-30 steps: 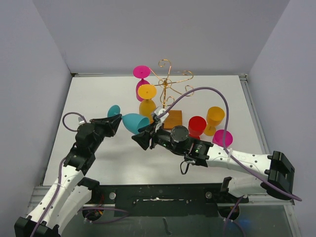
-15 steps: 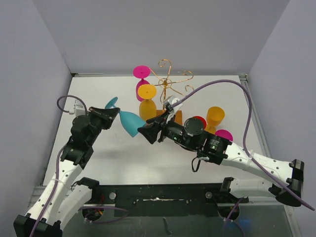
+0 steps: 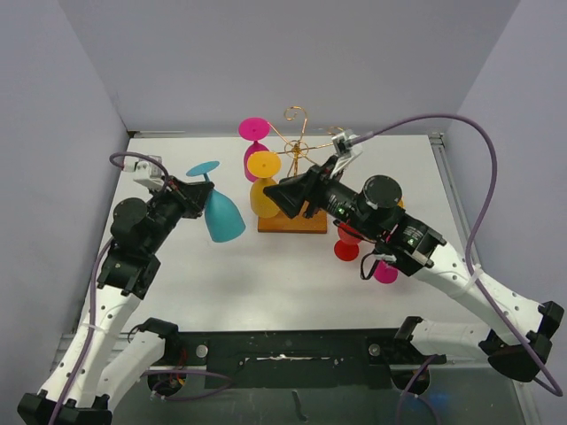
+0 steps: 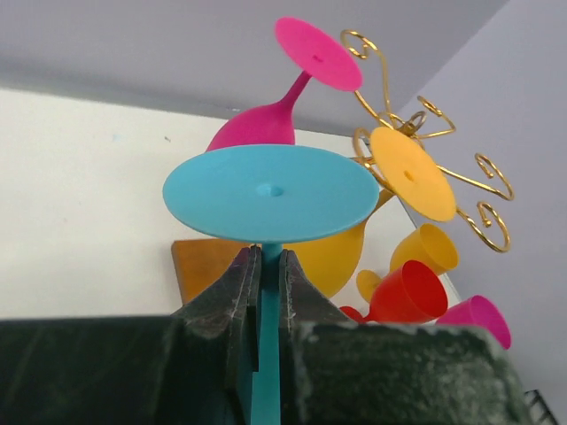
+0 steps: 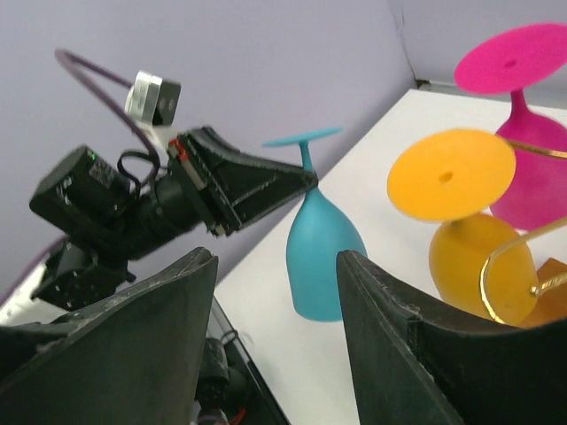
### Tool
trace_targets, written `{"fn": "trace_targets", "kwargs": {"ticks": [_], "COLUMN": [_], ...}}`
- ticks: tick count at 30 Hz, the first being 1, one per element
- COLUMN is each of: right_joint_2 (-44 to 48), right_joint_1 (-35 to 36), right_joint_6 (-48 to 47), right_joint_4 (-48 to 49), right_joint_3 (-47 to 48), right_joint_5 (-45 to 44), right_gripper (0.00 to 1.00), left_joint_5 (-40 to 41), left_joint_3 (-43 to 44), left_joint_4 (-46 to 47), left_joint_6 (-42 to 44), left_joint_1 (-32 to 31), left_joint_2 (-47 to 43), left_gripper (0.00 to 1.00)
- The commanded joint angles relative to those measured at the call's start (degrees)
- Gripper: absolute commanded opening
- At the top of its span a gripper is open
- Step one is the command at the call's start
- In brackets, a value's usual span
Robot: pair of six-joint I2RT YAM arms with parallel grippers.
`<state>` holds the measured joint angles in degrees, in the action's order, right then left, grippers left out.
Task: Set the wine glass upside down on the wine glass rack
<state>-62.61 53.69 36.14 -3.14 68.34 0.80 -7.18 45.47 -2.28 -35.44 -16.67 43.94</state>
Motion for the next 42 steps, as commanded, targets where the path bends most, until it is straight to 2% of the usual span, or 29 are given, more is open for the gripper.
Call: {"fn": "trace_targets", "kwargs": {"ticks": [1, 9, 18, 23, 31, 39, 42], "right_joint_2": [-2.7, -9.9, -15.6, -16.0, -19.5, -24.7, -25.4], "right_joint_1": [-3.3, -4.9, -4.9, -5.0, -5.2, -5.3, -5.3], "right_joint_6": [6.6, 10.6, 13.9, 19.5, 28.1, 31.5, 33.0], "right_joint_4": [-1.1, -6.2, -4.0, 1.5, 3.6, 2.7, 3.3], "right_joint_3": [9.4, 19.0, 23.1, 22.3, 23.8, 29.2, 29.1], "right_joint_5": [3.6, 7.3, 14.4, 13.1, 13.1, 17.1, 18.5], "right_gripper": [0.57, 0.58, 0.58, 0.58, 0.51, 0.45, 0.40], "left_joint_5": [-5.6, -7.9, -12.5, -15.0, -17.3, -19.2, -19.3], "left_joint_3": [5.1, 6.5, 6.7, 6.3, 6.2, 5.4, 5.6], "left_joint_4": [6.1, 9.9, 12.1, 14.1, 17.1, 19.2, 18.7], "left_joint_6": [12.2, 18.3, 20.6, 20.9, 22.1, 25.5, 26.7], "left_joint_1": [0.4, 0.4, 0.3, 0.3, 0.4, 0.3, 0.3], "left_joint_2": [-1.3, -3.6, -3.5, -3.0, -2.4, -4.0, -3.8], "left_gripper": [0.00, 0.00, 0.00, 0.00, 0.00, 0.00, 0.00]}}
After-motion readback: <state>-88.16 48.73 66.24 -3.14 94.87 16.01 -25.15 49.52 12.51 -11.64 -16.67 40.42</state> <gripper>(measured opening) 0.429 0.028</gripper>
